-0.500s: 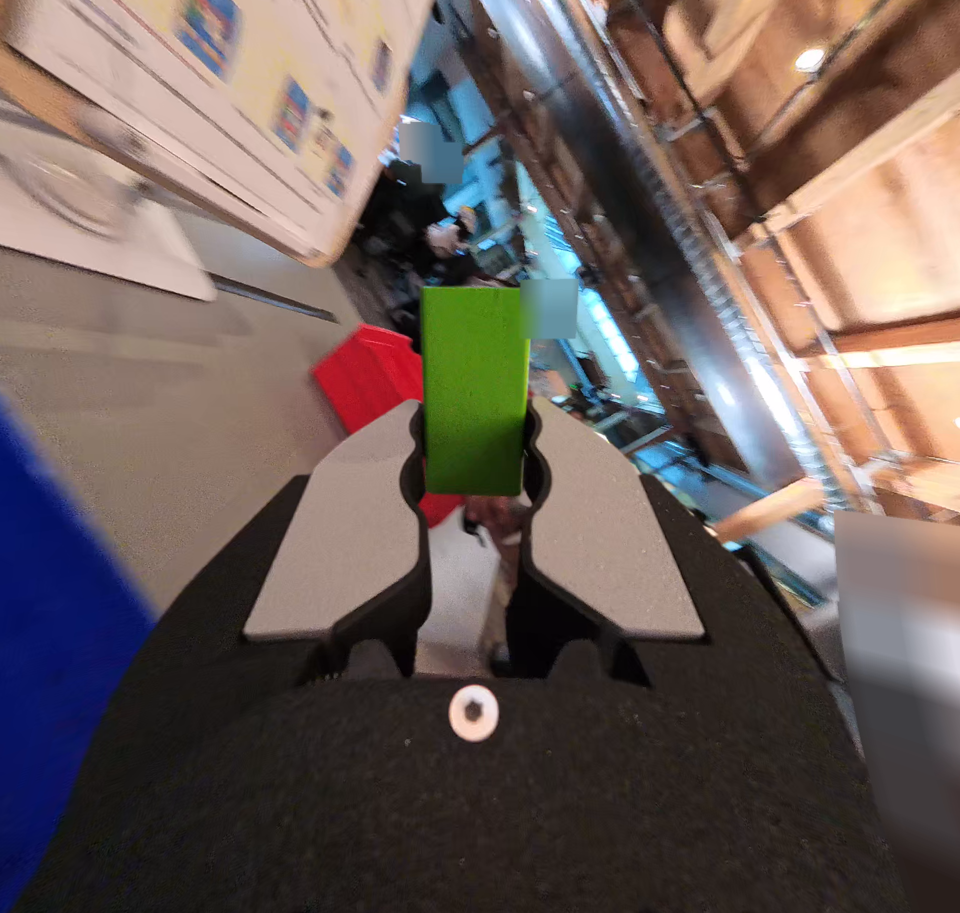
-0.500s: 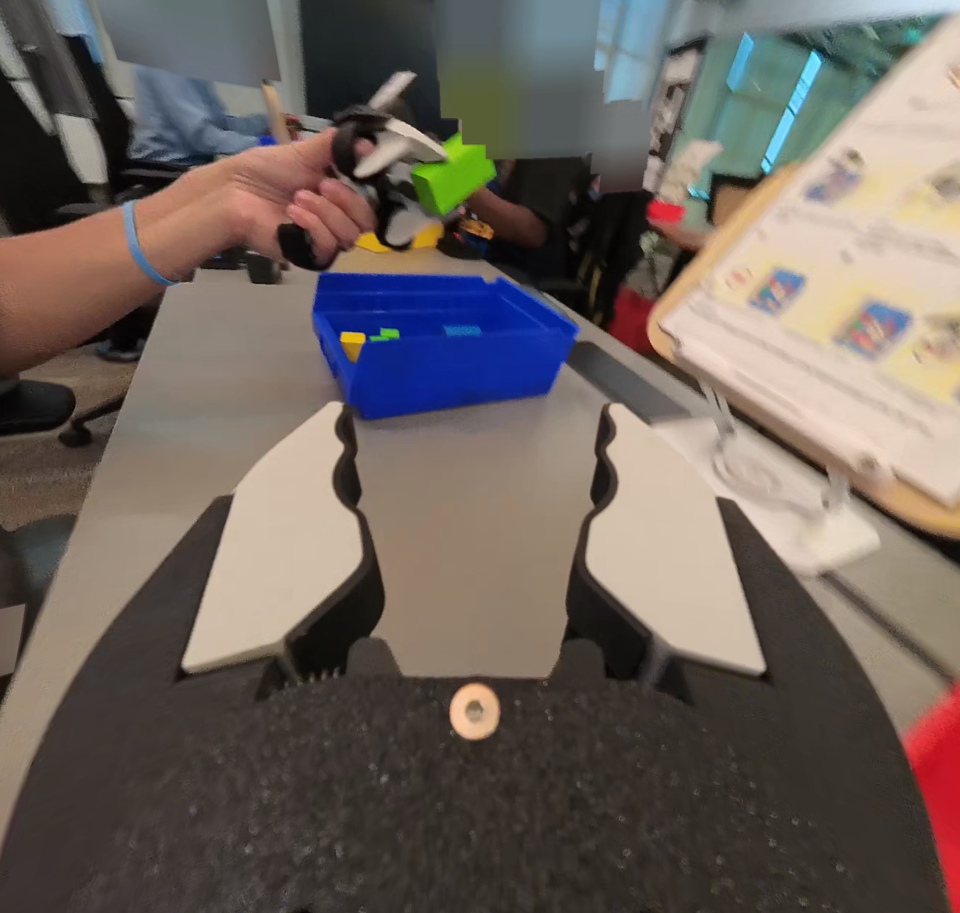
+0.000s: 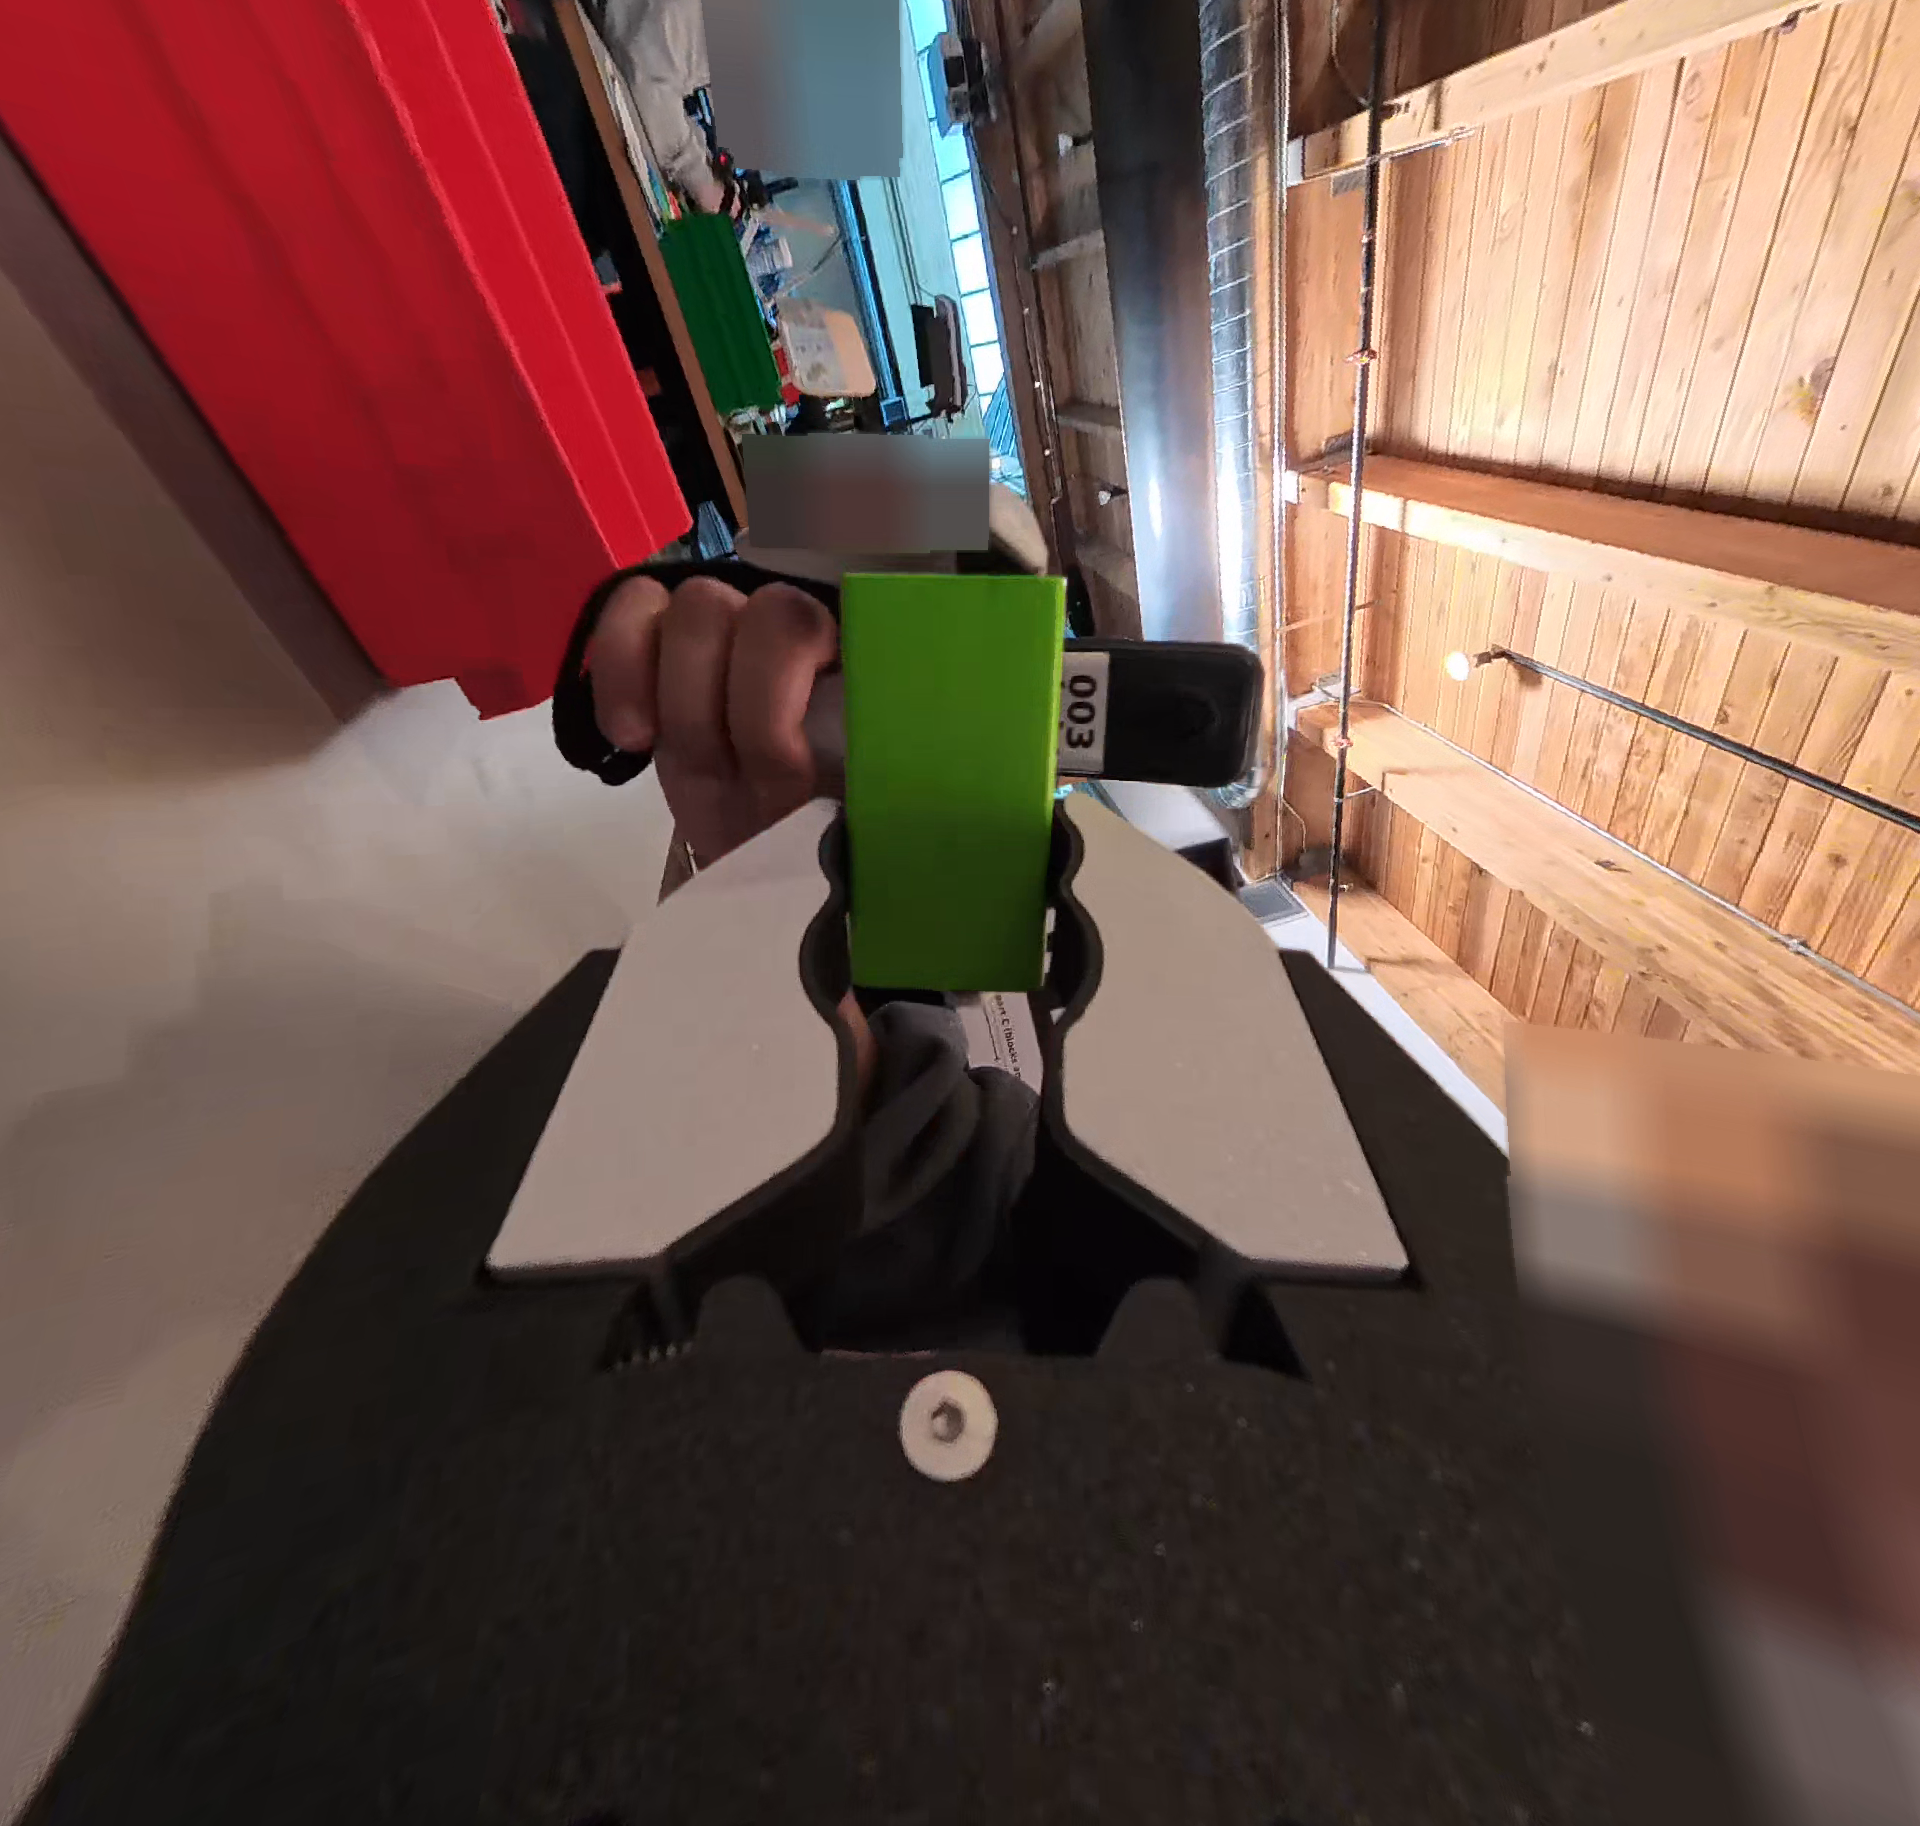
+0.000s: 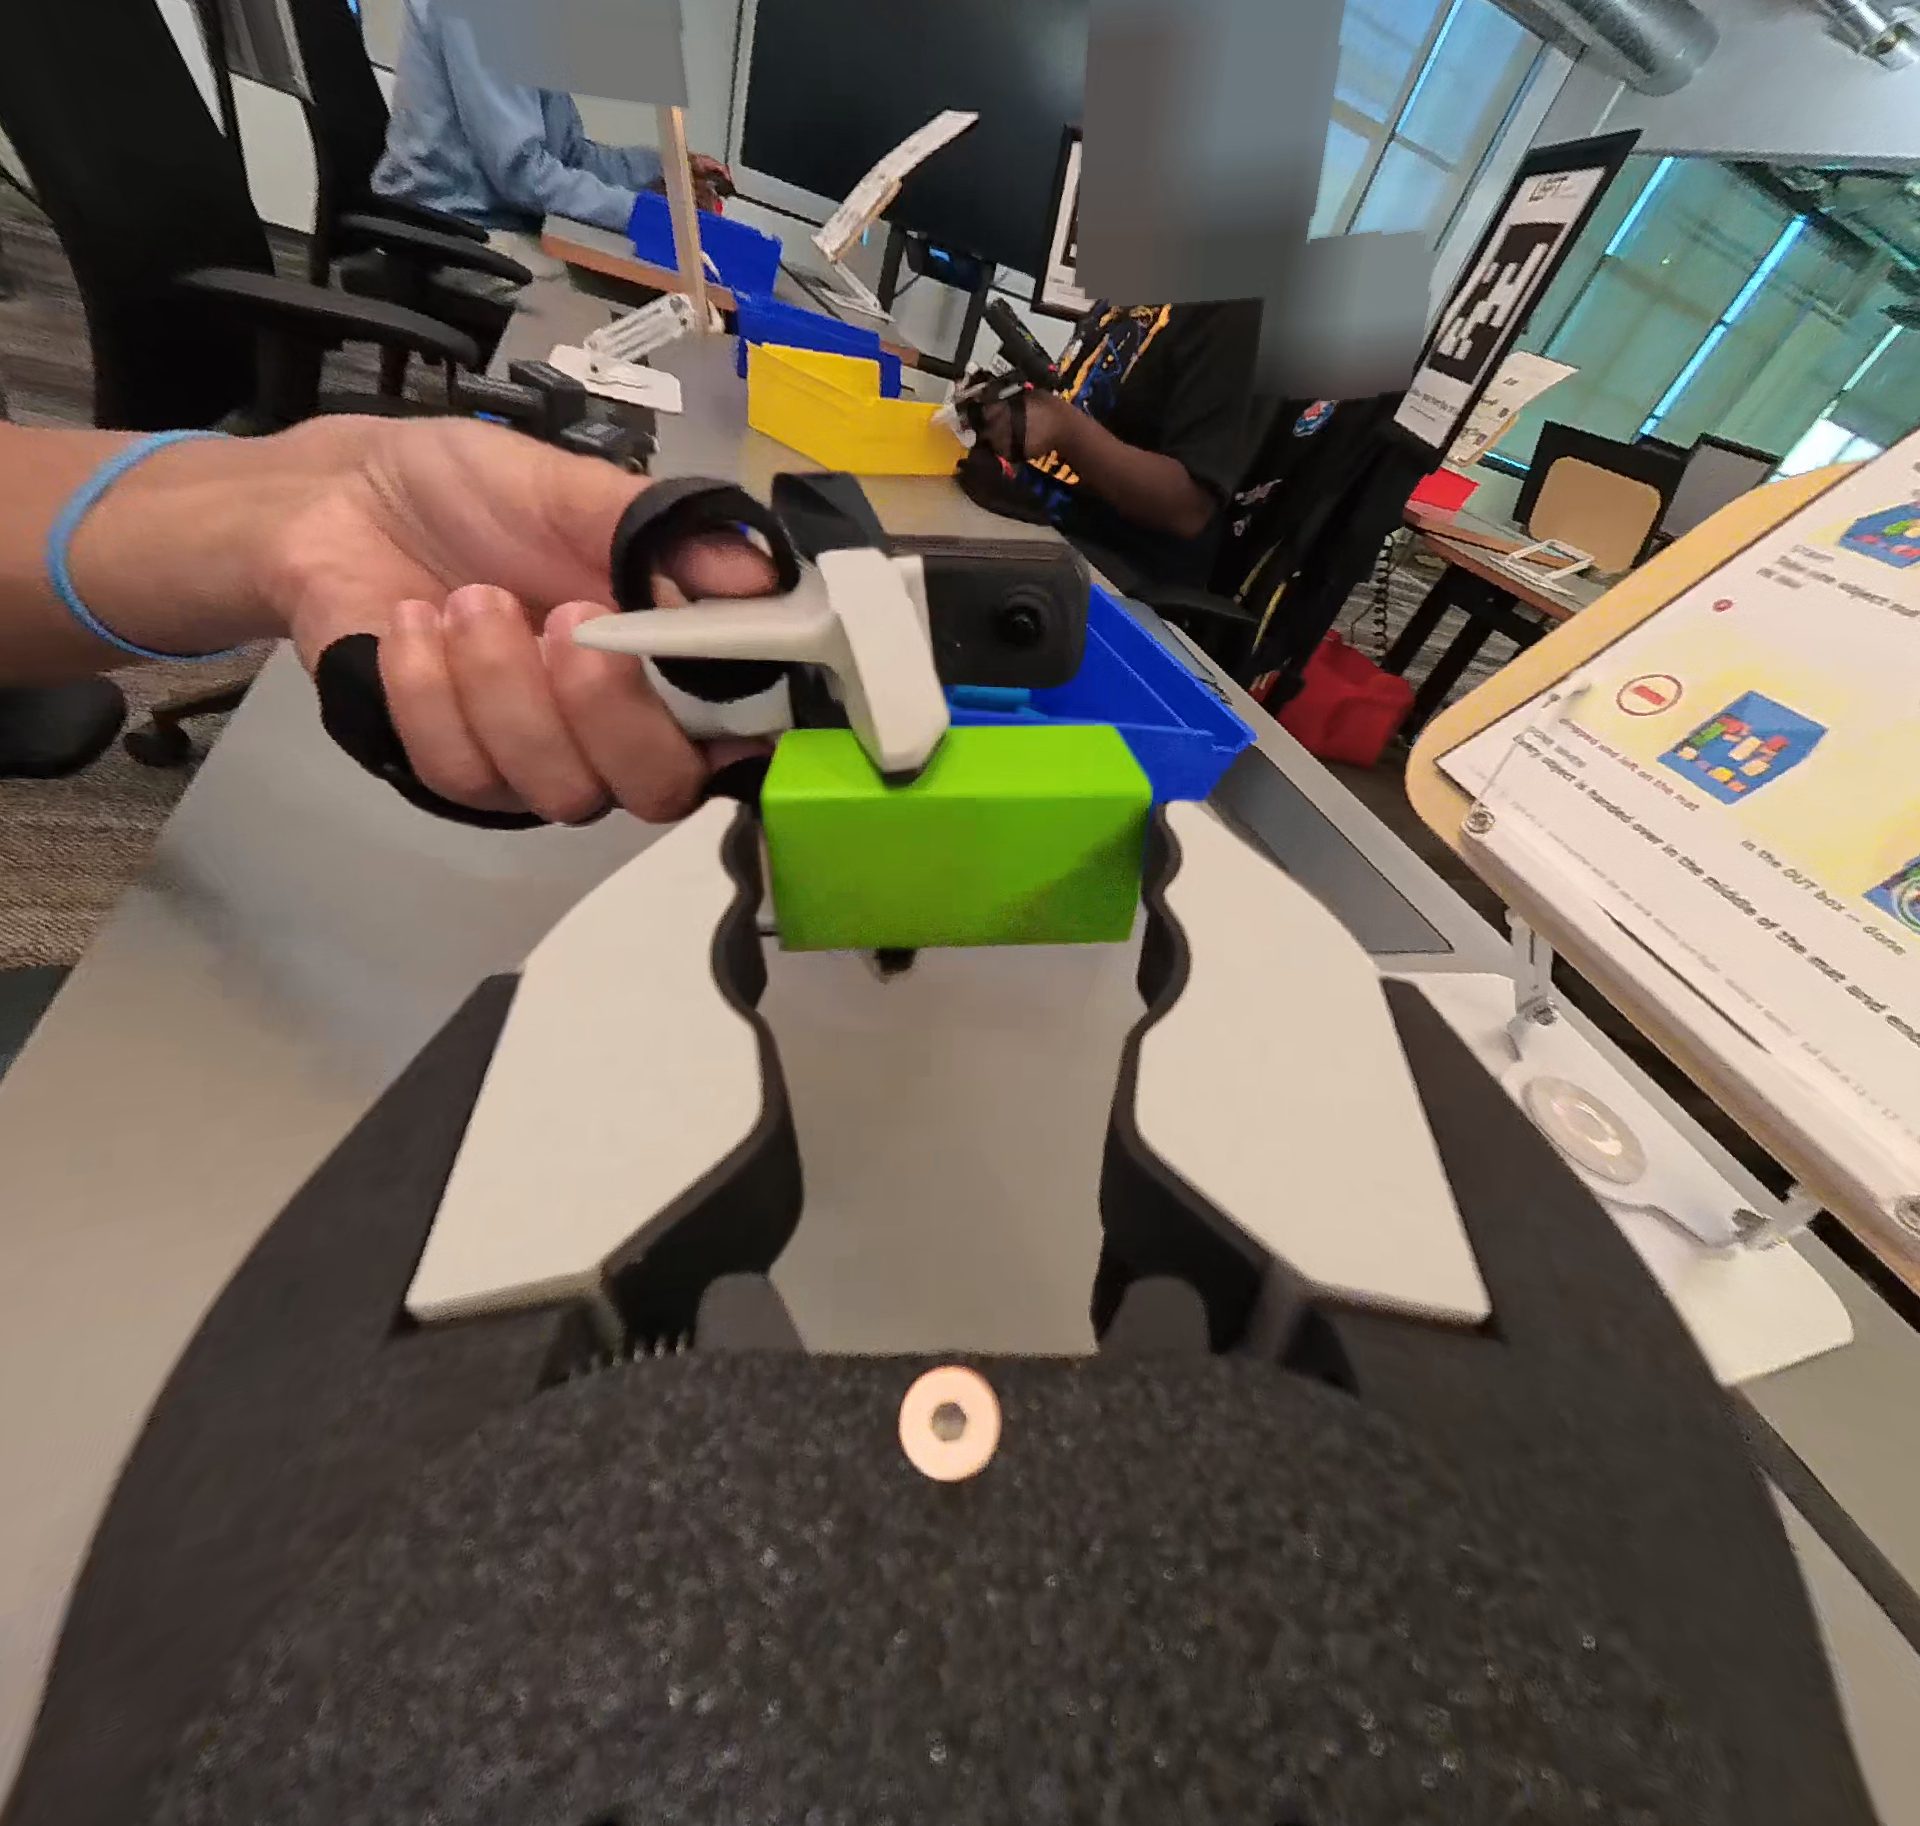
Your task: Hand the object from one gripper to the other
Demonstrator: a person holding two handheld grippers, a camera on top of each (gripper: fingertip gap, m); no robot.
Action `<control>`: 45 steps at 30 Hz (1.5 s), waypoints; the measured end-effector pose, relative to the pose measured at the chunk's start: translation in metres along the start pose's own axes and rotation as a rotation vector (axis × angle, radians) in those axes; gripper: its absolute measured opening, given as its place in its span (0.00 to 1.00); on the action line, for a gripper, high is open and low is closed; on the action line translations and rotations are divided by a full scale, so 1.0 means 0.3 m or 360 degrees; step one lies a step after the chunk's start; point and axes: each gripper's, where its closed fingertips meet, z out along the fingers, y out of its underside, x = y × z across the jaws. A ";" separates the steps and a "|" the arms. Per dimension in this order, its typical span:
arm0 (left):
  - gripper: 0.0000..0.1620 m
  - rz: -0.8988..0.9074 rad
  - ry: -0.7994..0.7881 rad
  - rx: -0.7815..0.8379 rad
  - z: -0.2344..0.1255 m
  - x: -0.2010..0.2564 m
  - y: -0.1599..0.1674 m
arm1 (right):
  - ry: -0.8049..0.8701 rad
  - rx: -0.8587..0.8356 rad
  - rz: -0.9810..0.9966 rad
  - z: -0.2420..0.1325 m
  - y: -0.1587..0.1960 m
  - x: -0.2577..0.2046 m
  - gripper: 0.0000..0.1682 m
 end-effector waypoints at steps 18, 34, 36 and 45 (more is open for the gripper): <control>0.31 0.0928 -0.0718 -0.0036 -0.228 -0.083 0.167 | 0.0907 -0.0521 0.0566 -0.545 0.061 0.460 0.39; 0.26 0.1123 -0.1095 -0.0152 -0.255 -0.213 0.326 | 0.1099 -0.1685 0.1790 -0.503 0.808 0.827 0.40; 0.26 0.1132 -0.1116 -0.0169 -0.258 -0.215 0.327 | 0.1153 -0.1770 0.1823 -0.515 0.841 0.824 0.39; 0.26 0.1170 -0.1155 -0.0212 -0.251 -0.222 0.336 | 0.1384 -0.1617 0.1789 -0.507 0.894 0.840 0.40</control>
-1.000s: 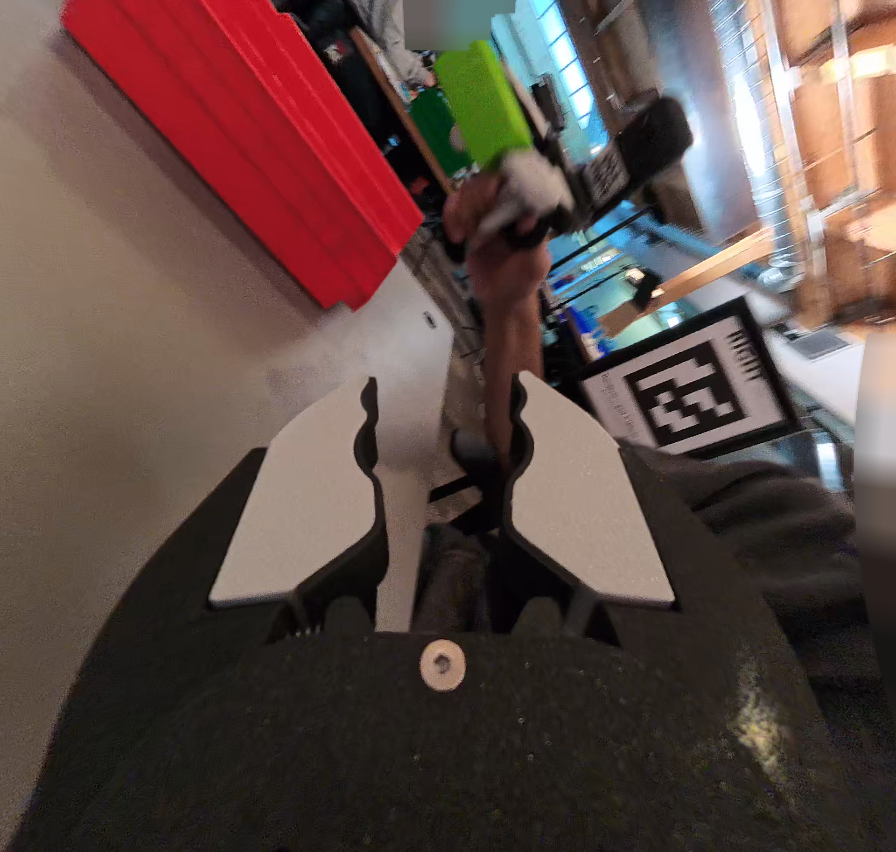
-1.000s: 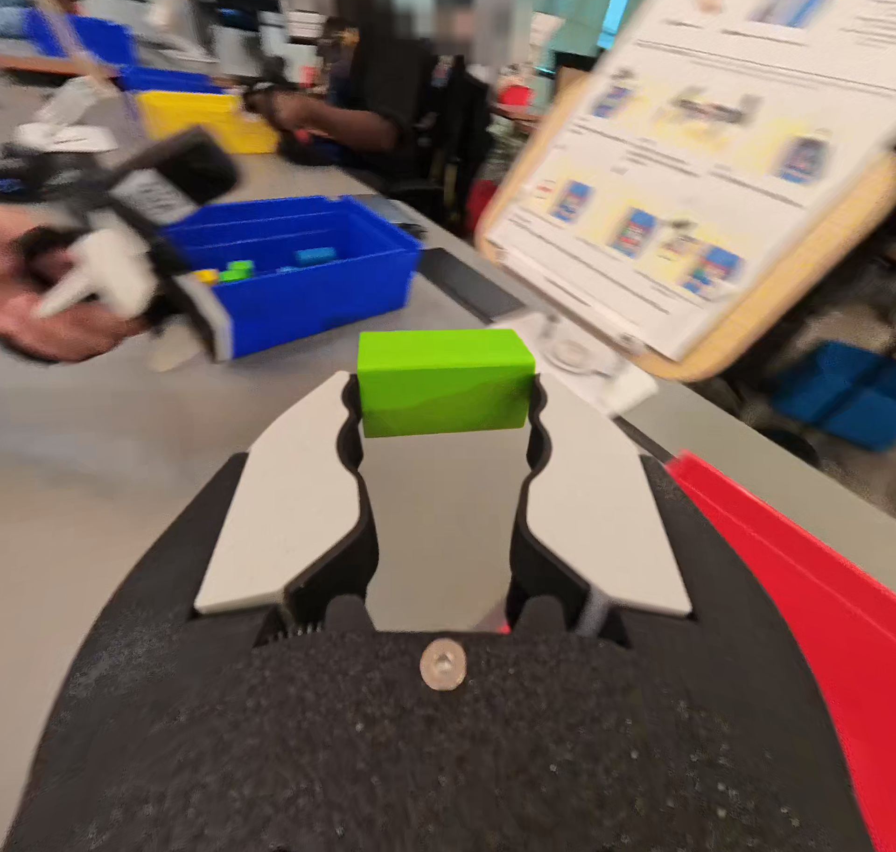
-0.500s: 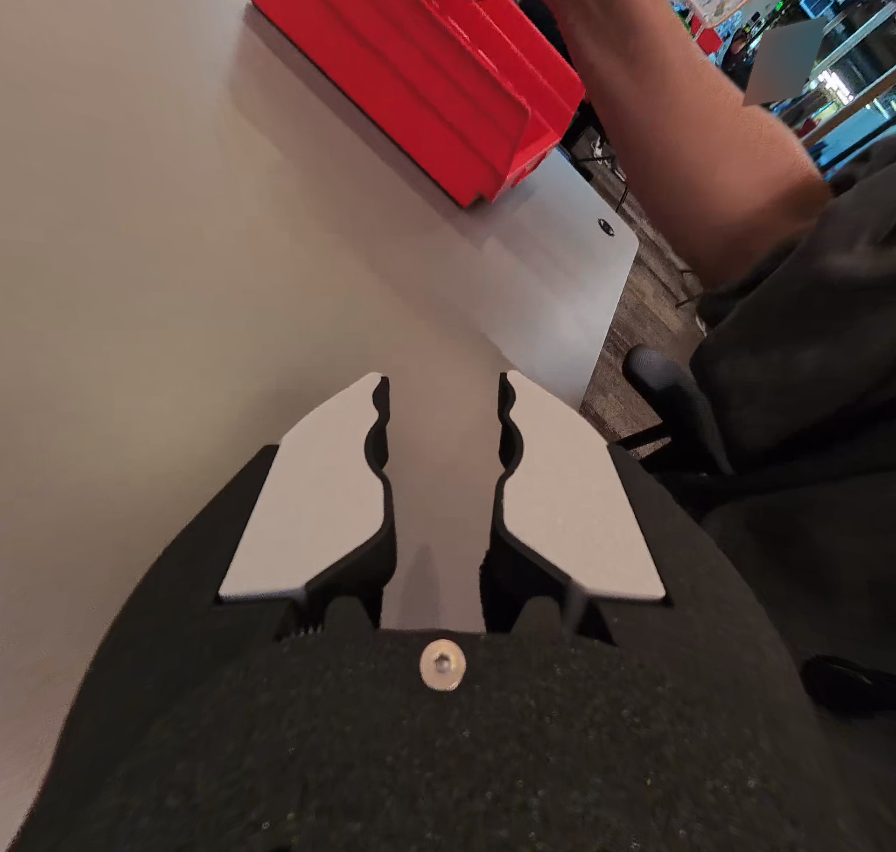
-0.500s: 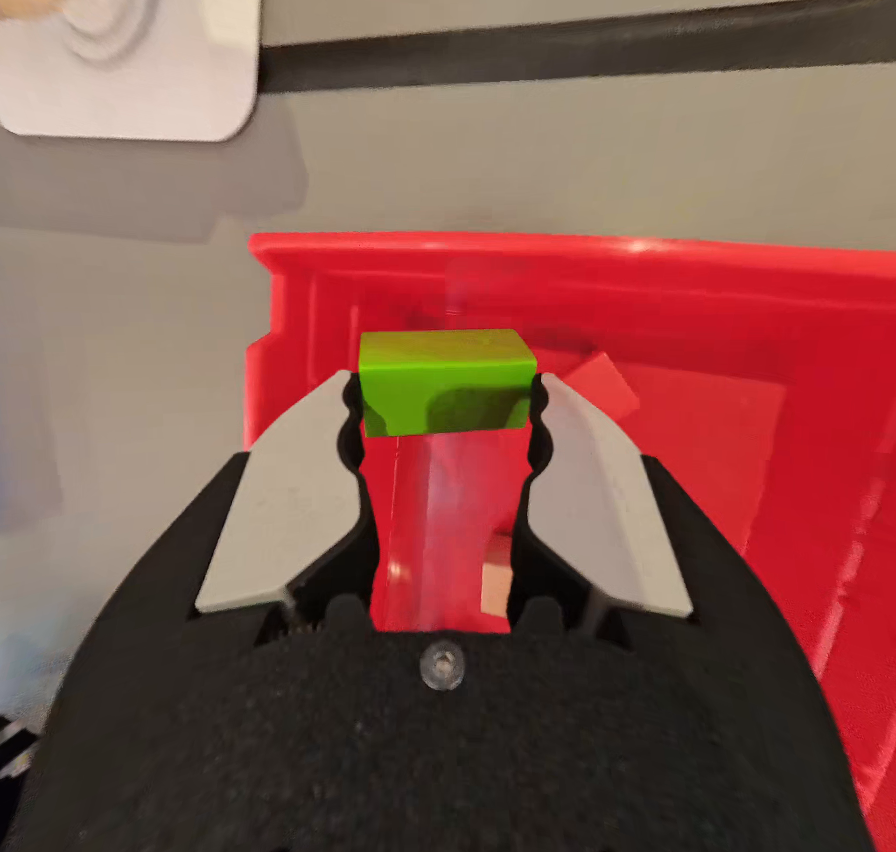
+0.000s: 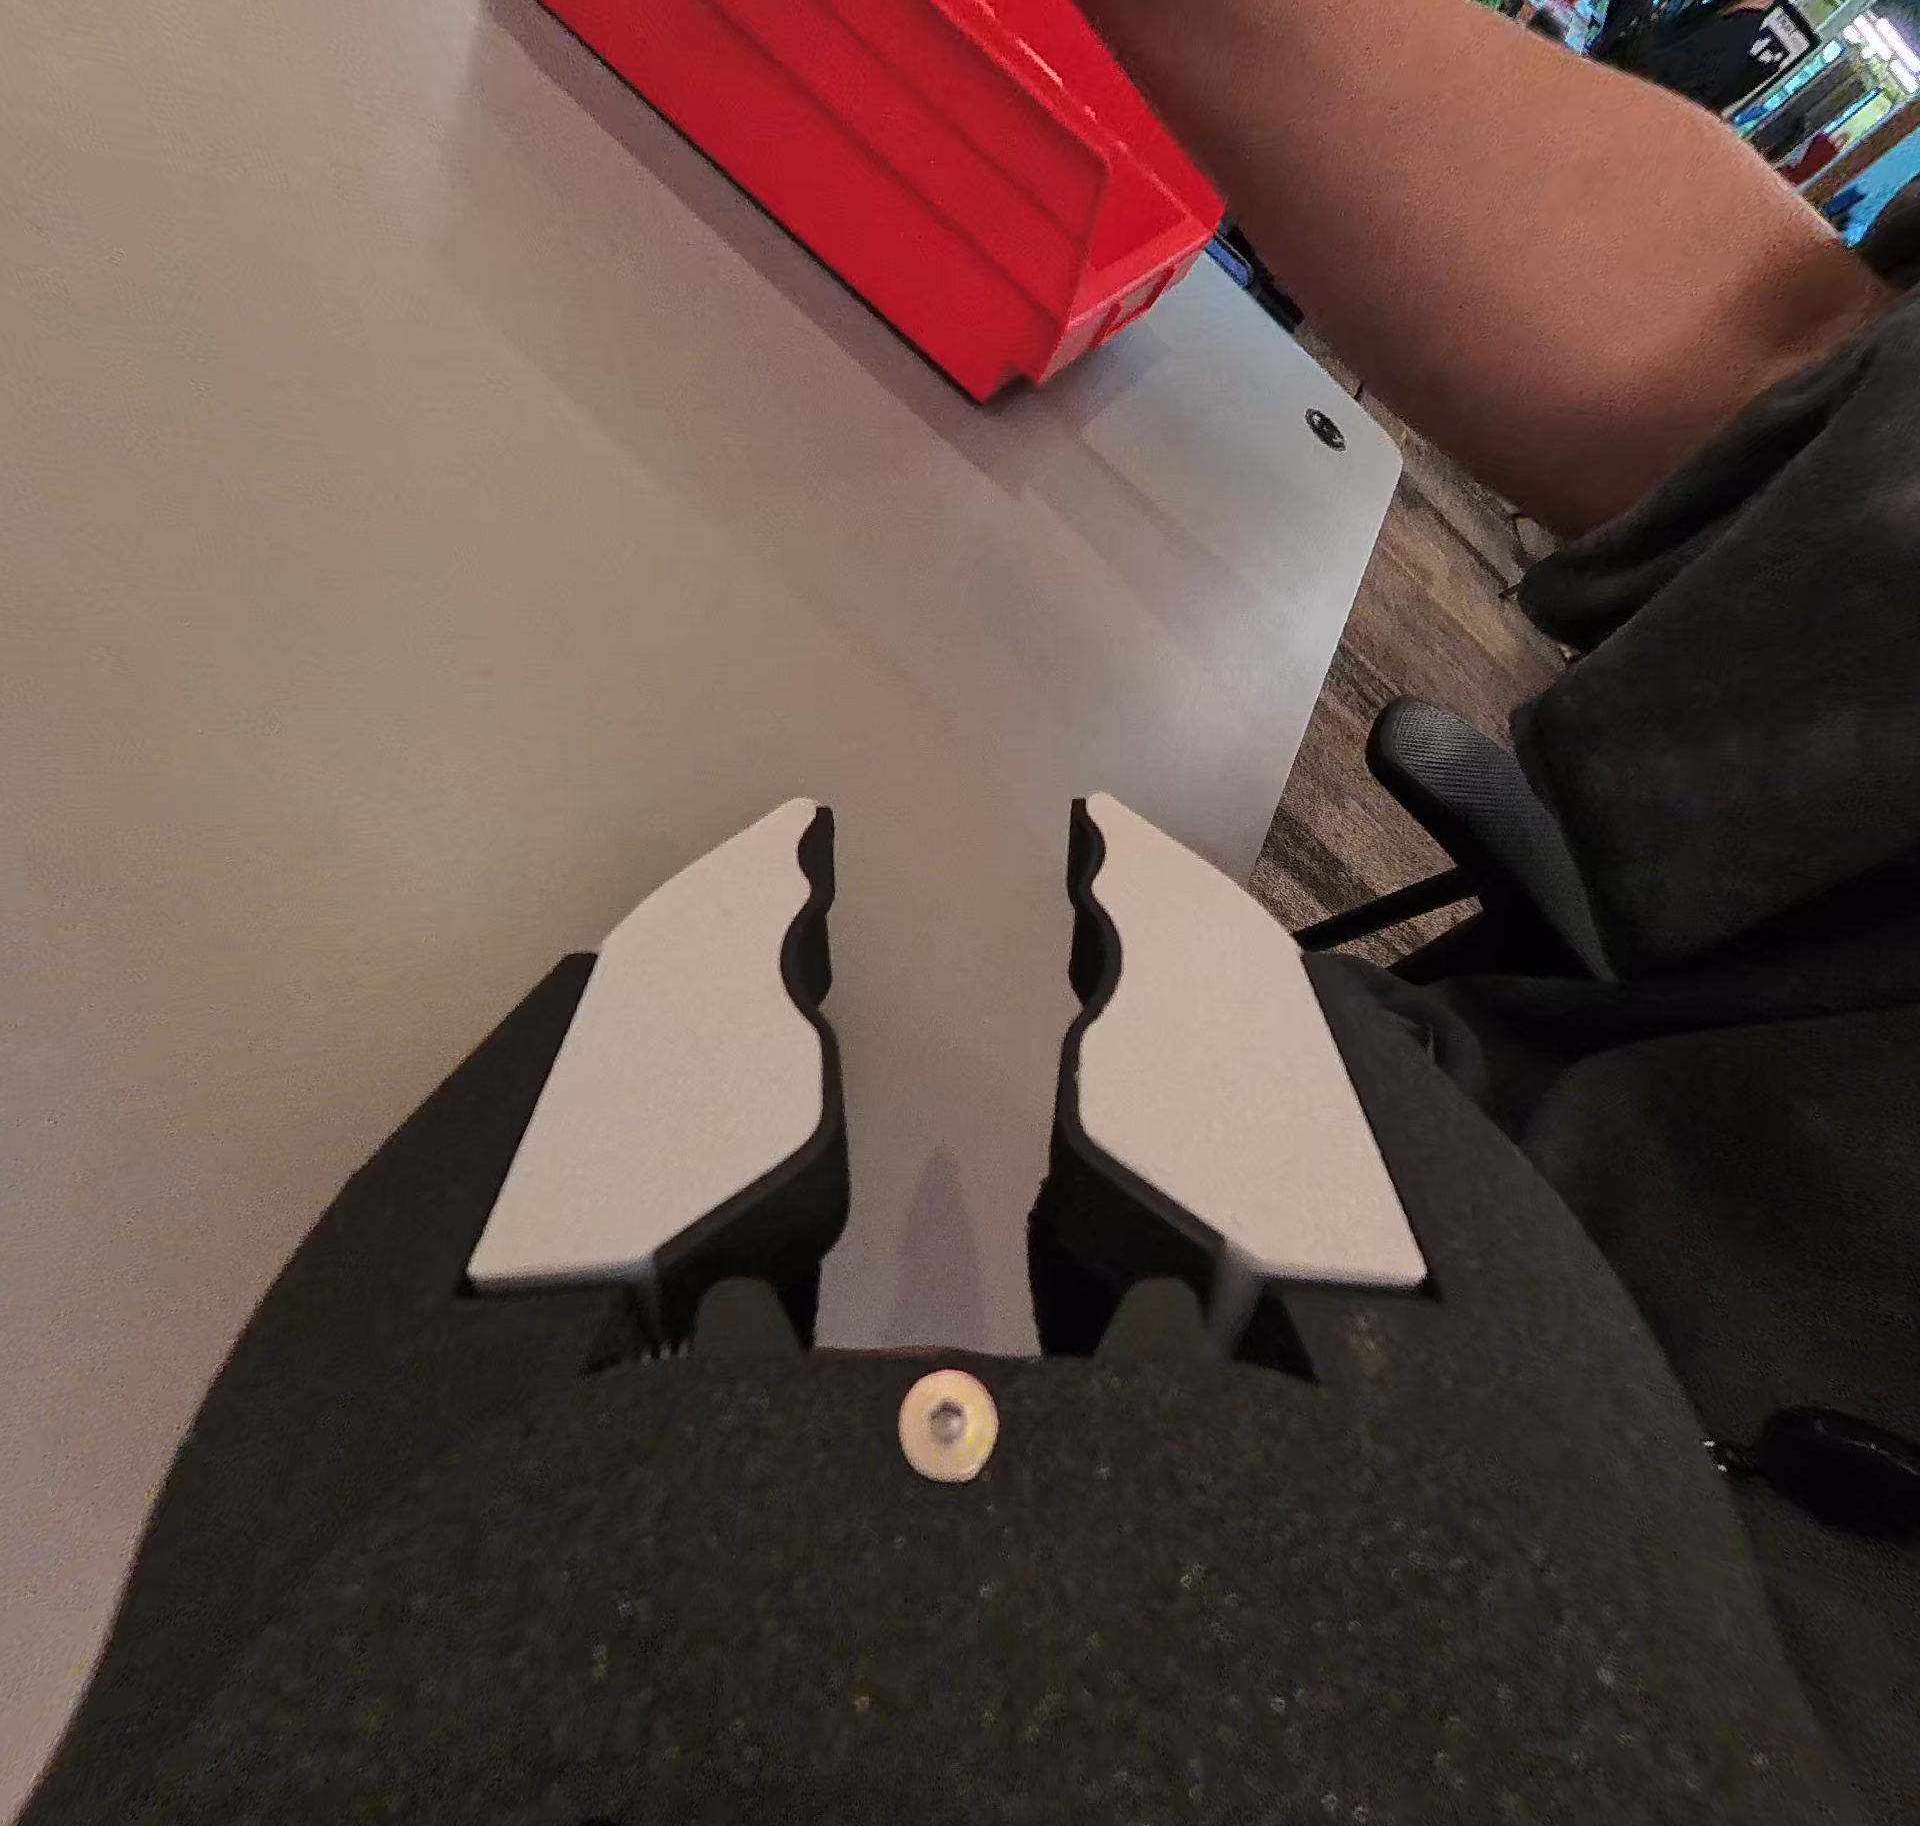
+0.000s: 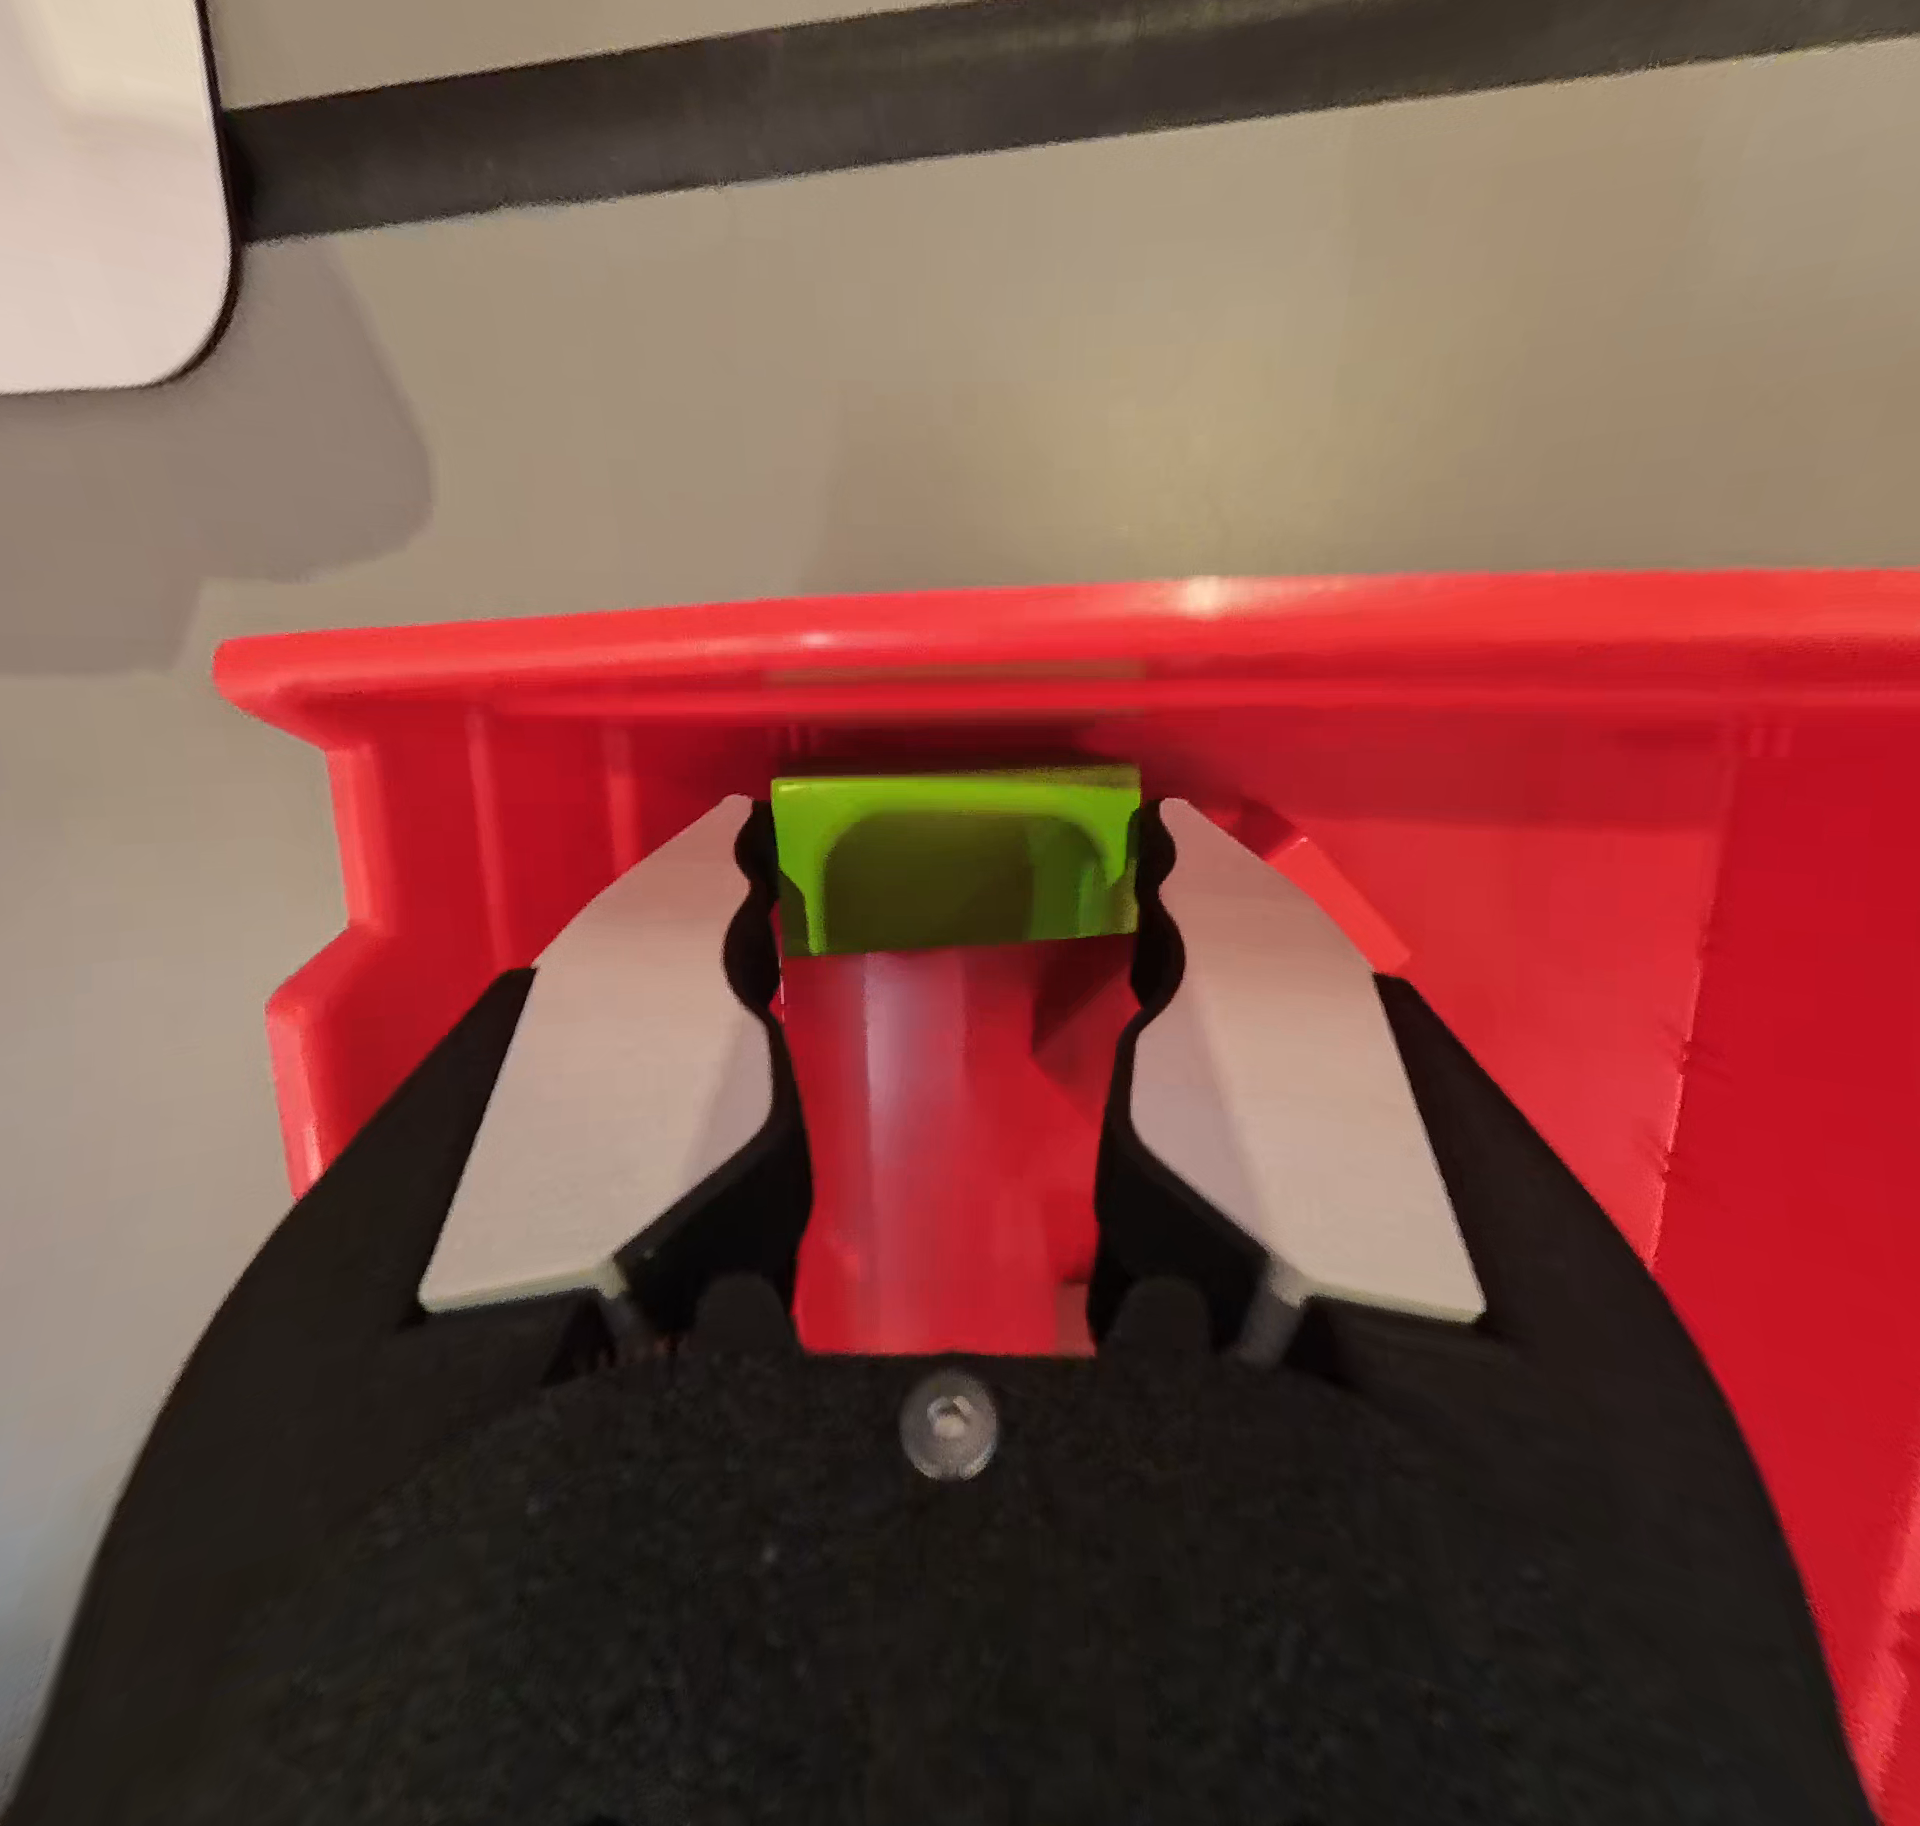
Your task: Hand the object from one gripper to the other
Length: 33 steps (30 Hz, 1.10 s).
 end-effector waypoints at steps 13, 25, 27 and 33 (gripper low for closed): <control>0.27 0.0055 -0.0031 -0.0005 -0.014 0.014 -0.001 | -0.0382 0.0443 0.0109 -0.171 -0.058 -0.041 0.40; 0.28 -0.0022 -0.0124 0.0103 -0.093 -0.057 -0.043 | -0.0209 0.1193 -0.0434 -0.588 0.532 0.006 0.46; 0.27 -0.0035 -0.0176 0.0056 -0.089 -0.071 -0.033 | -0.0125 0.1273 -0.0492 -0.571 0.630 0.007 0.45; 0.27 -0.0004 -0.0272 0.0013 -0.116 -0.099 -0.045 | 0.0022 0.1454 -0.0472 -0.560 0.760 0.014 0.41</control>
